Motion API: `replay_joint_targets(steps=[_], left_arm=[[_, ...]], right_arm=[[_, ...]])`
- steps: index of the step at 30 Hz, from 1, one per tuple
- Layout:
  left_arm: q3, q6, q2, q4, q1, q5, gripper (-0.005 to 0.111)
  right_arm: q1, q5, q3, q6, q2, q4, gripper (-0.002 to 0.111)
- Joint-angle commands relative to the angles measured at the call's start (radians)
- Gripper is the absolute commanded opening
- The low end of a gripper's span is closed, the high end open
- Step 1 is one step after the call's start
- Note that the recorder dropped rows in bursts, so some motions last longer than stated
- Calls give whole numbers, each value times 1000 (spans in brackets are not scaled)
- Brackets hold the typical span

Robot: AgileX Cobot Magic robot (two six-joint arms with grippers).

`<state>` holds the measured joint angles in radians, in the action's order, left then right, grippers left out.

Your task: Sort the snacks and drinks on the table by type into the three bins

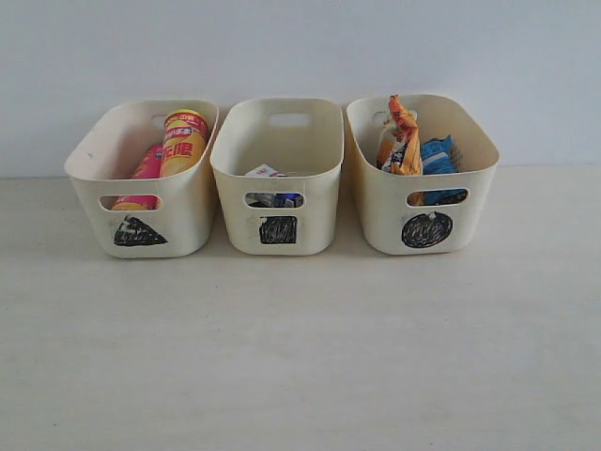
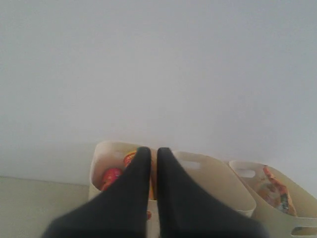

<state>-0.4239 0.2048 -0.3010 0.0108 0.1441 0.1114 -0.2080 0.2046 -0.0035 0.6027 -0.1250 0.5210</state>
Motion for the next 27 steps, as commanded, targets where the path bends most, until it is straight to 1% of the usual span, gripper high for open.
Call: replay_joint_targets(steps=[1,2,3,6,10,13,16,18,23,25,27], left_arm=[[97,14,106,-11,-109,-26,4],[128,14,133,-3,-139,-26,4],[149,12,152,7,-156,-26,4],[223,-7,214,44,-191,-26,4],[340,-18,301,59,-206,-31,4],[410,-18,301,71,-206,-48,4],[424,-18,301,71,-206,-45,4],[424,-18,301,71,-206,-13,4],[424,-25,301,51,-206,15,4],[424,-25,301,50,-206,88,4],[424,-27,301,38,-206,191,4]], right_arm=[[-1,1,3,2,-4,-7,1],[-1,1,3,2,-4,-7,1],[-1,1,3,2,-4,-7,1],[-1,1,3,2,-4,-7,1],[-1,1,3,2,-4,-7,1],[-1,1,3,2,-4,-7,1],[-1,1,3,2,-4,-7,1],[-1,1,3,2,-4,-7,1],[-1,1,3,2,-4,-7,1],[-1,1,3,2,-4,-7,1],[-1,1,3,2,-4,-7,1]])
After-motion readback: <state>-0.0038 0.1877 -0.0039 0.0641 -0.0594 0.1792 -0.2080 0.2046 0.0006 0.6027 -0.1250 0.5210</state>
